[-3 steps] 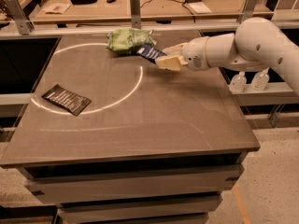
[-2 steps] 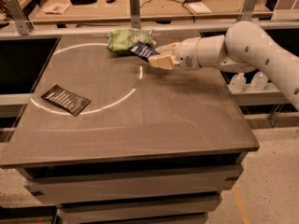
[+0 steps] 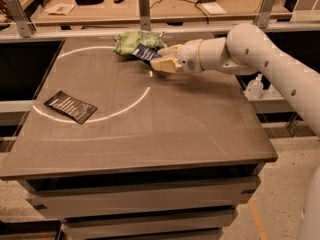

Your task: Move rxbar blueberry near green jalapeno chip bag

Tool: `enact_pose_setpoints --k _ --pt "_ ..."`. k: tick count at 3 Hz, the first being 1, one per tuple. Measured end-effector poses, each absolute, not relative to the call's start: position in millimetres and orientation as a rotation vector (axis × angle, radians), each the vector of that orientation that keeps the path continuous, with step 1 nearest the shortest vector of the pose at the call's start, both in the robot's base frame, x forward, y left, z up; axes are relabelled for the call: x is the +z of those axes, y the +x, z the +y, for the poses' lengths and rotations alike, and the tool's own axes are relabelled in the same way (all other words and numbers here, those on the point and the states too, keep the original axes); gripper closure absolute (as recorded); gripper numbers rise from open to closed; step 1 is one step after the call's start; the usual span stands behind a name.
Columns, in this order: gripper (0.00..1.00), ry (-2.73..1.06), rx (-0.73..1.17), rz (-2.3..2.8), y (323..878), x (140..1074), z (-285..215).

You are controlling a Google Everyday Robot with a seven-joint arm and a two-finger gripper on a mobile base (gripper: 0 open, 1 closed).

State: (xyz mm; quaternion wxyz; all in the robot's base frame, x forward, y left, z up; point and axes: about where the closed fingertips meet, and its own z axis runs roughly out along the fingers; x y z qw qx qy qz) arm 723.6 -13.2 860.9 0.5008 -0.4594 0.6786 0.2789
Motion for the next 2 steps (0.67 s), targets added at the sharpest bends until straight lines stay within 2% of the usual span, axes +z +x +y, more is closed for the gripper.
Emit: enact_pose_setpoints --k 1,2 --pt "1.00 -1.131 0.721 1.663 734.8 849.9 -8.9" --pt "0.82 -1.139 0.728 1.661 734.3 850.1 -6.7"
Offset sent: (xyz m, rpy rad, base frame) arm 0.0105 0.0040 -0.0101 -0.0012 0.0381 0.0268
